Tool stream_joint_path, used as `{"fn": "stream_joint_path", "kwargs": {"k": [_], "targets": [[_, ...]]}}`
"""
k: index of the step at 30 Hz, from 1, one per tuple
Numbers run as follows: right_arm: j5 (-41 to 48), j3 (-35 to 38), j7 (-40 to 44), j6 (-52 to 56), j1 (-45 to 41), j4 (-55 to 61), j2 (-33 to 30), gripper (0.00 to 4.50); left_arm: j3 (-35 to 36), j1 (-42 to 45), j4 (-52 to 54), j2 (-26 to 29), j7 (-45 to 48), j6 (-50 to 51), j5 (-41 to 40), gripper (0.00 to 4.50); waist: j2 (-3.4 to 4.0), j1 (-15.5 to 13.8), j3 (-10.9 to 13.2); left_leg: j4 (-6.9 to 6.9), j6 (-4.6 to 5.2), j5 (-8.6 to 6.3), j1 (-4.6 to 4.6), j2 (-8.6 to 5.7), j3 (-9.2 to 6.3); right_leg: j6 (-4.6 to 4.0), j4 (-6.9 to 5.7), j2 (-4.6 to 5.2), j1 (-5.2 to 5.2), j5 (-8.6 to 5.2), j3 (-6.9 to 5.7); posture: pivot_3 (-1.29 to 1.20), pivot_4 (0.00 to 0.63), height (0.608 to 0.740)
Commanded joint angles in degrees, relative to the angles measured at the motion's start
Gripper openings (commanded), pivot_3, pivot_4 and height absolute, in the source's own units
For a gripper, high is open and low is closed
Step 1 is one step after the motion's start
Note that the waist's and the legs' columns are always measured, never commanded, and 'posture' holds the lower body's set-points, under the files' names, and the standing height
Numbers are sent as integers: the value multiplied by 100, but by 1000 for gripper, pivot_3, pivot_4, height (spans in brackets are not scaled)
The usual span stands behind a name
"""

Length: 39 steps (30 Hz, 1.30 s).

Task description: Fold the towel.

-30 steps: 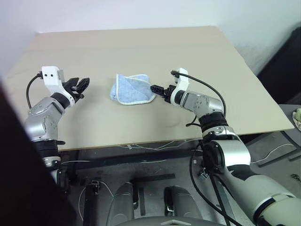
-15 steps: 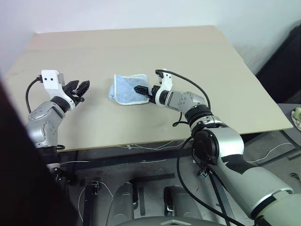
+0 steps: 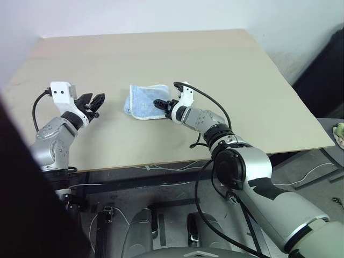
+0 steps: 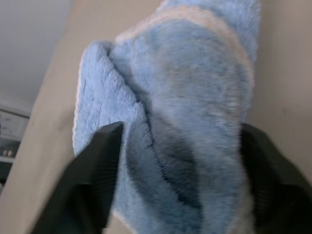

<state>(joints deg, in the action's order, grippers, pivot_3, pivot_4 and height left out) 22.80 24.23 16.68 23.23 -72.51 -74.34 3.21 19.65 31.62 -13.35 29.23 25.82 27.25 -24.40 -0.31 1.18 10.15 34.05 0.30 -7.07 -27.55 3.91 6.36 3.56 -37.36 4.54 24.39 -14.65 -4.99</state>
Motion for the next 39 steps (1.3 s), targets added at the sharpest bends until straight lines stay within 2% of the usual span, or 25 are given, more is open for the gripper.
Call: {"fn": "stream_joint_path", "kwargs": {"k": [1, 6, 7, 18, 24, 28, 33, 36, 39], "targets": [[107, 144, 22, -91, -189, 63, -27, 1895, 1, 33, 252, 32, 17, -4, -50, 2484, 0, 1, 0, 0, 0, 0, 0, 0, 0, 0, 0, 0, 0, 0, 0, 0, 150, 728], [129, 263, 27, -73, -168, 82, -67, 163, -35, 54, 226, 37, 28, -15, -35, 2484, 0, 1, 0, 0, 0, 0, 0, 0, 0, 0, 0, 0, 0, 0, 0, 0, 150, 728], [131, 282, 25, -72, -166, 87, -71, 40, -39, 61, 218, 35, 26, -20, -36, 2484, 0, 2, 0, 0, 0, 0, 0, 0, 0, 0, 0, 0, 0, 0, 0, 0, 150, 728], [377, 654, -172, -151, -197, 183, -316, 40, -41, 25, 293, -27, -29, -37, -45, 2484, 0, -13, 0, -2, 0, 0, -1, 0, -1, -1, 3, 3, 0, 0, 0, 0, 150, 728], [911, 1233, -552, -207, -177, 518, -1224, 40, 6, -83, 440, -63, -91, 9, -78, 2484, 0, -47, 0, -4, 3, -2, -7, -5, -2, -4, 21, 13, -2, -2, 0, 0, 150, 728], [1141, 1545, -845, -160, 68, 1011, -2258, 40, -121, -95, 442, -169, -72, 30, -64, 2484, 2, -65, 1, -10, 6, -4, -18, -6, -2, -4, 29, 14, 5, -2, 1, 0, 150, 728], [1389, 2002, -1637, -177, 600, 1465, -3096, 40, -265, 98, 243, -263, 22, 15, -11, 2484, 2, -41, 1, -10, 12, -7, -30, -7, -1, 1, 36, 11, 12, -1, -1, 0, 150, 728], [1542, 2187, -2267, 156, 1067, 1917, -3186, 40, -366, 212, 92, -304, 107, -21, 8, 2484, 3, 10, 2, -7, 13, -5, -22, -7, 3, 4, 31, 0, 8, 0, 0, 0, 150, 728], [1622, 2065, -2577, 744, 1631, 2613, -2917, 40, -483, 340, -103, -385, 144, -78, 67, 2484, 5, 53, 3, -7, 25, 3, 4, -6, 7, 5, 16, -8, -4, 0, 10, 0, 150, 728]]}}
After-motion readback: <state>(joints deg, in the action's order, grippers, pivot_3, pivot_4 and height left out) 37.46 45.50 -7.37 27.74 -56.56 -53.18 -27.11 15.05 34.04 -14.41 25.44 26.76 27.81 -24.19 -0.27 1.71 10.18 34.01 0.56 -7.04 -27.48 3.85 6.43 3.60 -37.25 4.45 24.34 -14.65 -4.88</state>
